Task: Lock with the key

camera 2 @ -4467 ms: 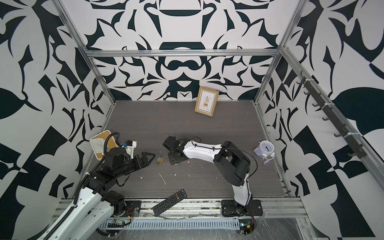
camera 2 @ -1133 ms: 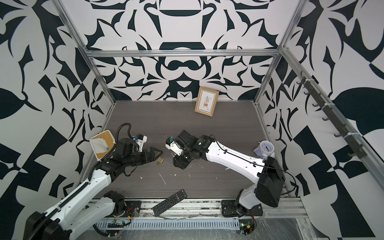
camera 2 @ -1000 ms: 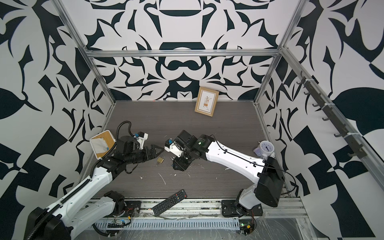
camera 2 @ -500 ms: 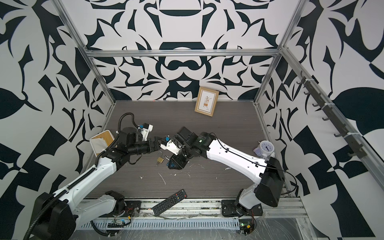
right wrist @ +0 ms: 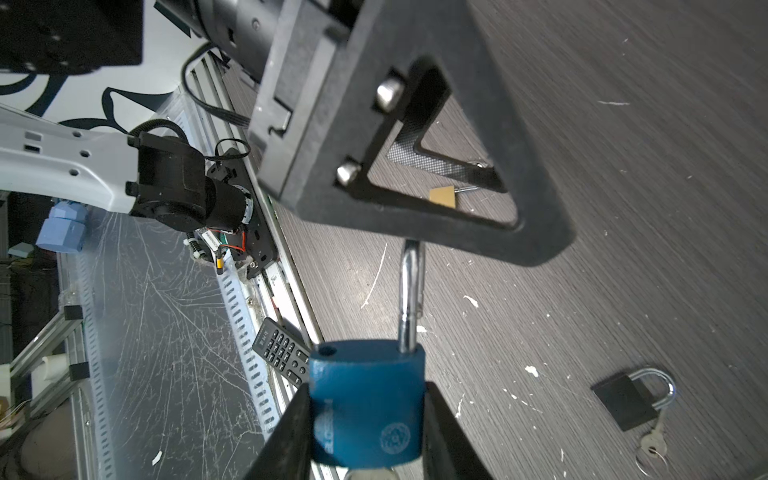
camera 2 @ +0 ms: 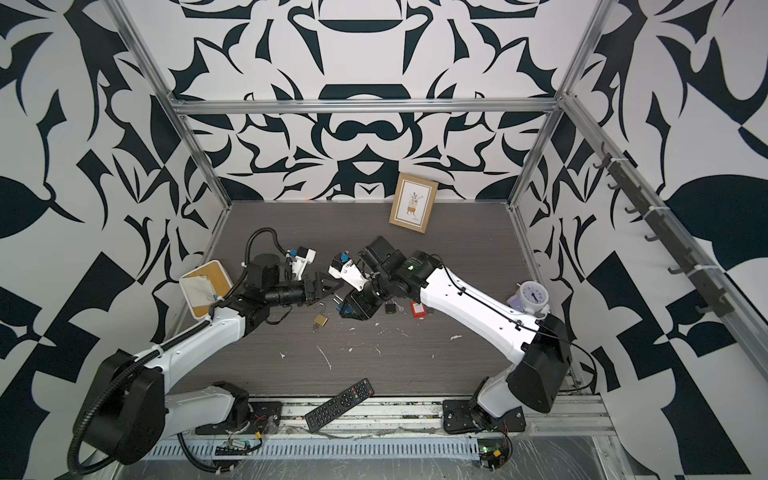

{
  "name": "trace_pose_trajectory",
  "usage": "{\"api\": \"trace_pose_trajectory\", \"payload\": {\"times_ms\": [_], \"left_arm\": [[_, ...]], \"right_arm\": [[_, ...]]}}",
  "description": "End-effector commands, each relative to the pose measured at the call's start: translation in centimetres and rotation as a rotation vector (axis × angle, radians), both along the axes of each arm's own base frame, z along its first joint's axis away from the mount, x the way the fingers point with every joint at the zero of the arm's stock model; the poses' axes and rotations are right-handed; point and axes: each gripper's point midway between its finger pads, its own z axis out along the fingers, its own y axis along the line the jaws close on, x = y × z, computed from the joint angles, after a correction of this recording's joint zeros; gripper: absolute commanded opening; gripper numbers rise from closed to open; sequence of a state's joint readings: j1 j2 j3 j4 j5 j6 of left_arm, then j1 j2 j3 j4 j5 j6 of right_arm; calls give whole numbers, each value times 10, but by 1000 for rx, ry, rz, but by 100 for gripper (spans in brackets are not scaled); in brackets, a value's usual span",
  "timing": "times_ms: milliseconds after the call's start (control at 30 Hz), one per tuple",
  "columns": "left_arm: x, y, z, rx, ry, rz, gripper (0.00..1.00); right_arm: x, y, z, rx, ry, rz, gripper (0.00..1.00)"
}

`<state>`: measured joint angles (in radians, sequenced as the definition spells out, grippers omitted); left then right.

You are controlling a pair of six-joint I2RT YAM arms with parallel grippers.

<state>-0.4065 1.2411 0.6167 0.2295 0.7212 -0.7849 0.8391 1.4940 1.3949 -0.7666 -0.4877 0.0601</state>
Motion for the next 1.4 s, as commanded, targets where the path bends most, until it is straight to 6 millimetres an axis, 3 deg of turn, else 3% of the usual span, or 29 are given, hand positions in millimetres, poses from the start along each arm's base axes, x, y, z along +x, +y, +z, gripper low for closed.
{"api": "trace_pose_trajectory", "payload": {"times_ms": [0,267,500,733,1000,1267,1367], "left_arm": [[-10,-9,8,-77,-14,-75,91],[-16,-15,5,-114,29,-134,91],[-22,-17,28,-235,17,-145,88],[-19,-16,18,-213,25,-127,87],[-14,-20,44,-350,-21,-140,87],[-20,-23,47,-425,17,-198,86],[-21,-23,45,-426,30,-201,80]], "right_arm": [[13,14,41,135,-76,16,0],[31,5,23,40,-111,-45,0],[45,-2,4,-36,-150,-102,0],[35,6,6,27,-96,-72,0],[20,15,13,134,-9,-49,0],[40,3,-8,26,-62,-150,0],[49,-2,-12,-19,-100,-186,0]]}}
